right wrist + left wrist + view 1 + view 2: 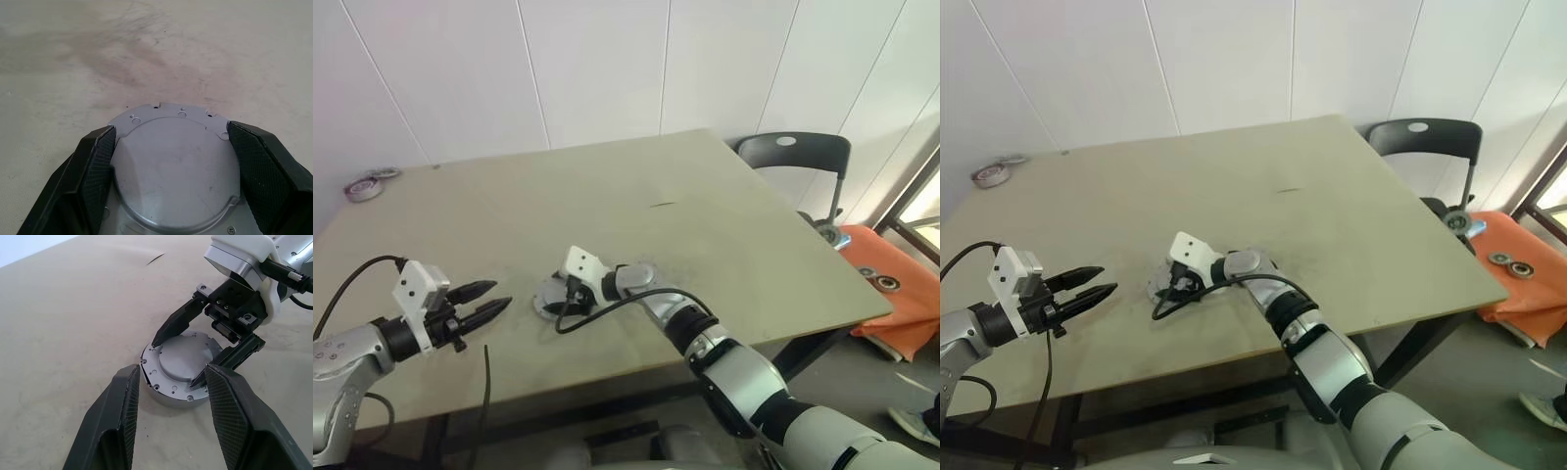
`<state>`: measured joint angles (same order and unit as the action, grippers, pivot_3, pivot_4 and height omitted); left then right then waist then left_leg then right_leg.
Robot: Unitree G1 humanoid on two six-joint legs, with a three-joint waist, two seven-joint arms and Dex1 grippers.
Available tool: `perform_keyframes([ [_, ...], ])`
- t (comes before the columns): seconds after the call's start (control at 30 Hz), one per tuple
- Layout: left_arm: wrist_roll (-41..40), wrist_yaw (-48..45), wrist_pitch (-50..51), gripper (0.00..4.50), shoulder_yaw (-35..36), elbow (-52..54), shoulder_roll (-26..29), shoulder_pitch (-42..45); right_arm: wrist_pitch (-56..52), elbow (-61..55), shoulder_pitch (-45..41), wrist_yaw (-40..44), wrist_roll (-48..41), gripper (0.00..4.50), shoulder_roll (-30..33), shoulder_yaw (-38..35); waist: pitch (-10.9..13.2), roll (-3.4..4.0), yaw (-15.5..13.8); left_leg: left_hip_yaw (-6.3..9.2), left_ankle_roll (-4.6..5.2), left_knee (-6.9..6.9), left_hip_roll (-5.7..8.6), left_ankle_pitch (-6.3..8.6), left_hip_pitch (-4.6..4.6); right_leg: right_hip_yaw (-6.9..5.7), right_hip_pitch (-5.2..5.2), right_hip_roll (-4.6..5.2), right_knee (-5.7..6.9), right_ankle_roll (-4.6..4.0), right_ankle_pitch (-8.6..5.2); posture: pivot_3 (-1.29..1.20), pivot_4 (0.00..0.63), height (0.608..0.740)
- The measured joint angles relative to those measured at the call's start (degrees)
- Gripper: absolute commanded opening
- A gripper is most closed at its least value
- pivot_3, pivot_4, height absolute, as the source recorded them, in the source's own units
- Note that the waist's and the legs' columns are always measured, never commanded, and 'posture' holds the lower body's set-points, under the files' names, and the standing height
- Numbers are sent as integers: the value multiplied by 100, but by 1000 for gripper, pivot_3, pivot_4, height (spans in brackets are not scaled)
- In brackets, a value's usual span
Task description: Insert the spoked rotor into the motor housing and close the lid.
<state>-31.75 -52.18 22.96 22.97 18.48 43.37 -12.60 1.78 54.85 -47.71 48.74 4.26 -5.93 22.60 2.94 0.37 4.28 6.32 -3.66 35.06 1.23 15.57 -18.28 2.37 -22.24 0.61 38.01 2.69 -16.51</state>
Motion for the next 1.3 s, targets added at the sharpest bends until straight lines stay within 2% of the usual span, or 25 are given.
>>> perform_keyframes([
  [0.37, 165, 40, -85, 2263, -202, -109, -27, 68, 28, 40, 1, -94, 5, 3270, 5, 1, 5, 32, 10, 14, -2, 0, -1, 2, -14, -20, -5, 9, -88, 0, 0, 0, 0, 740],
  [0.7, 674, 279, -591, 2263, -918, -1095, -644, 1150, 27, 39, 15, -98, 4, 3270, 15, 0, 1, 43, -15, 13, -1, -4, -1, 1, -9, -19, -3, 6, -92, 1, 1, 0, 0, 740],
  [1.3, 1165, 493, -935, 2263, -1551, -2368, -1224, 1984, 26, 30, 51, -84, 1, 3270, 17, -13, -15, 44, -21, 22, 1, -3, 1, 0, -5, -20, 3, 1, -77, 4, 2, 0, 0, 740],
])
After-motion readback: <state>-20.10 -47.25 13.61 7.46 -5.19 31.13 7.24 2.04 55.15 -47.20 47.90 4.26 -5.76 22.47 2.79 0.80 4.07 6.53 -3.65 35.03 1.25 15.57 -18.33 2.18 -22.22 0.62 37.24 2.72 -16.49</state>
